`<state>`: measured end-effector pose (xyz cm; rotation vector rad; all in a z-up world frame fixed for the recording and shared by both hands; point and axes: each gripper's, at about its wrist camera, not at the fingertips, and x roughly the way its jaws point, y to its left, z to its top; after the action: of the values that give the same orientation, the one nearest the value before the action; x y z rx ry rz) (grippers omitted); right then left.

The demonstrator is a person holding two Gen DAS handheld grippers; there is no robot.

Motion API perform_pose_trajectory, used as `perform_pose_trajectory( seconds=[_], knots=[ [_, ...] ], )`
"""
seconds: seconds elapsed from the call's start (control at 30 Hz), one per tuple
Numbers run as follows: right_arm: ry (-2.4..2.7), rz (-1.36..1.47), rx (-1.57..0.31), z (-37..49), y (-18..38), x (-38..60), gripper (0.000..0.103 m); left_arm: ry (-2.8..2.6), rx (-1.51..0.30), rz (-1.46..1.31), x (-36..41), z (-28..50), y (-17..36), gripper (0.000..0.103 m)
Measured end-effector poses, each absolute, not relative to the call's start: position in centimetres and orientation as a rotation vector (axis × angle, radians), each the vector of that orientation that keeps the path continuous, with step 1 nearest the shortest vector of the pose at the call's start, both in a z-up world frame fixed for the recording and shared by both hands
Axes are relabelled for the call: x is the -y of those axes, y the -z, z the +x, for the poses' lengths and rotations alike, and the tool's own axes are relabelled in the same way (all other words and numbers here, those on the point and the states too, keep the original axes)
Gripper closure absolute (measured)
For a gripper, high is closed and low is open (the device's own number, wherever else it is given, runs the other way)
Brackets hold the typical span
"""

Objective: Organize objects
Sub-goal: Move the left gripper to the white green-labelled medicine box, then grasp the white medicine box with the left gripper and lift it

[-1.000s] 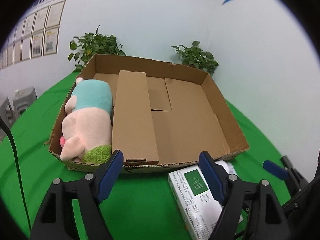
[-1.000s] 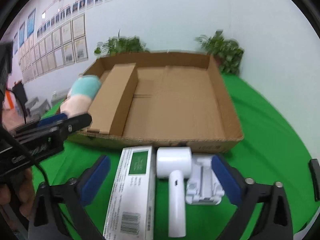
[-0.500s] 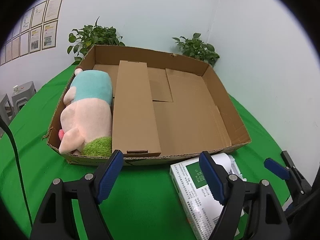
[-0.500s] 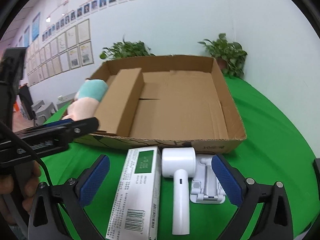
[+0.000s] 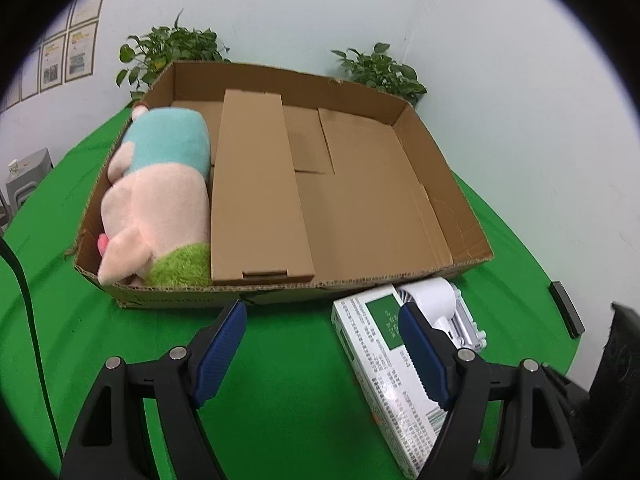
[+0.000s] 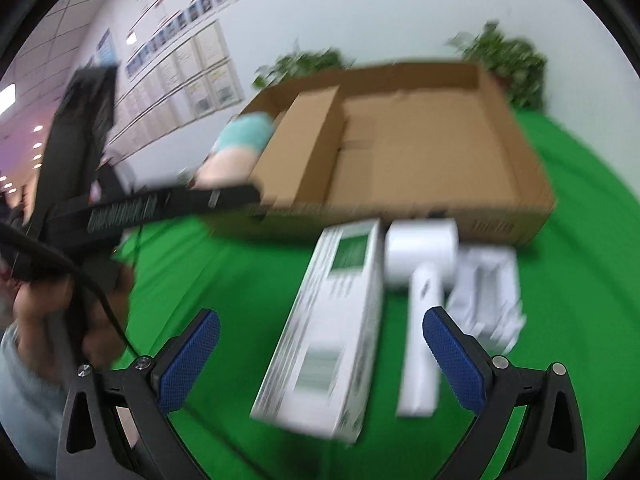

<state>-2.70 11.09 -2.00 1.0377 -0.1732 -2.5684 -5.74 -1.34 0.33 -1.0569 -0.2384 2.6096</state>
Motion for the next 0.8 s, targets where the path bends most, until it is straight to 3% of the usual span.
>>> perform_pose_trajectory(
  seconds=[0.3,0.47,0.63,0.8],
  knots=[
    [2.496,1.166,0.069,-1.8,5.0,-9.6,0.006,-2.377,0.342,-1.168,-0.1,-6.9,3.1,0.025],
    [2.505,1.228,-0.022,-2.5,6.0,-8.4,0.028,-2.289,0.380,-1.215,-1.0,-6.9,4.6,0.025],
    [2.519,1.220,-0.051,-2.2,6.1,-8.0,0.030,-2.252,0.405,-1.250,-1.3,-6.7,5.9,0.025],
    [2.436,1.192,0.047,-1.6,5.6,-7.5,0.031,-2.235,0.409,-1.272,-1.0,-5.6,6.5,0.025]
  ],
)
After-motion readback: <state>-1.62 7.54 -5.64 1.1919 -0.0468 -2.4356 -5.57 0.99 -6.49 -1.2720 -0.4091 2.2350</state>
